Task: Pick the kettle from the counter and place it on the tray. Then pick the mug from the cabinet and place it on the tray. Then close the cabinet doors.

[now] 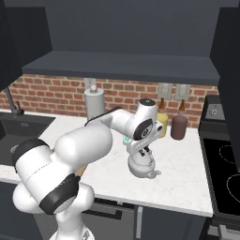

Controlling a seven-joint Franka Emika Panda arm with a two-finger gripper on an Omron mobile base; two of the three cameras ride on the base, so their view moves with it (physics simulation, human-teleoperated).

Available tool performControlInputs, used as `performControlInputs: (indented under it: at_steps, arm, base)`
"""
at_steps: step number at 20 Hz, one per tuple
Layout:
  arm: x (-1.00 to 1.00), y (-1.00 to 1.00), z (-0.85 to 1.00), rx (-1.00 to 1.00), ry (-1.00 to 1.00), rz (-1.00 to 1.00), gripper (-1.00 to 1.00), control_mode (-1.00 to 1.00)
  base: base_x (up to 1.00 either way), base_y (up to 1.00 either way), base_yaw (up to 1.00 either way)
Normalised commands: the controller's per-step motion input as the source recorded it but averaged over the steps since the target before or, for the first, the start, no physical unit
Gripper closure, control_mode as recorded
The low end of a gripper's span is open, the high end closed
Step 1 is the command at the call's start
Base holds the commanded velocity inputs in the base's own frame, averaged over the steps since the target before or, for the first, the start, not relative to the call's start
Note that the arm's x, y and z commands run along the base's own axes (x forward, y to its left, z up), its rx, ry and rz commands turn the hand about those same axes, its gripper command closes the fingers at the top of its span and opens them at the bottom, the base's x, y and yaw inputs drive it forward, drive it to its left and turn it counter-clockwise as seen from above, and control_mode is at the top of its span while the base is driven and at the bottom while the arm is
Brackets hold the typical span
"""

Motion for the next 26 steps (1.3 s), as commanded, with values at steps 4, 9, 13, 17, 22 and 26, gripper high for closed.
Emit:
performControlInputs:
  at_steps: [4, 9, 13, 17, 22, 26]
  arm:
    - [-0.24, 0.07, 0.05, 0.00, -0.04, 0.00, 1.00, -1.00]
    - [-0.38, 0.29, 0.48, -0.01, -0.03, 0.05, 1.00, -1.00]
    - [-0.16, 0.60, 0.66, -0.03, 0.00, 0.18, 1.00, -1.00]
    - [-0.11, 0.86, 0.54, -0.05, 0.03, 0.21, 1.00, -1.00]
    - [-0.15, 0.99, 0.32, -0.08, 0.08, 0.22, 1.00, -1.00]
    - [-0.20, 1.00, 0.14, -0.07, 0.09, 0.20, 1.00, -1.00]
  base:
    - [0.00, 0.00, 0.00]
    - [0.00, 0.00, 0.00]
    - [0.00, 0.00, 0.00]
    - [0.00, 0.00, 0.00]
    - [0.00, 0.00, 0.00]
    - [0.00, 0.00, 0.00]
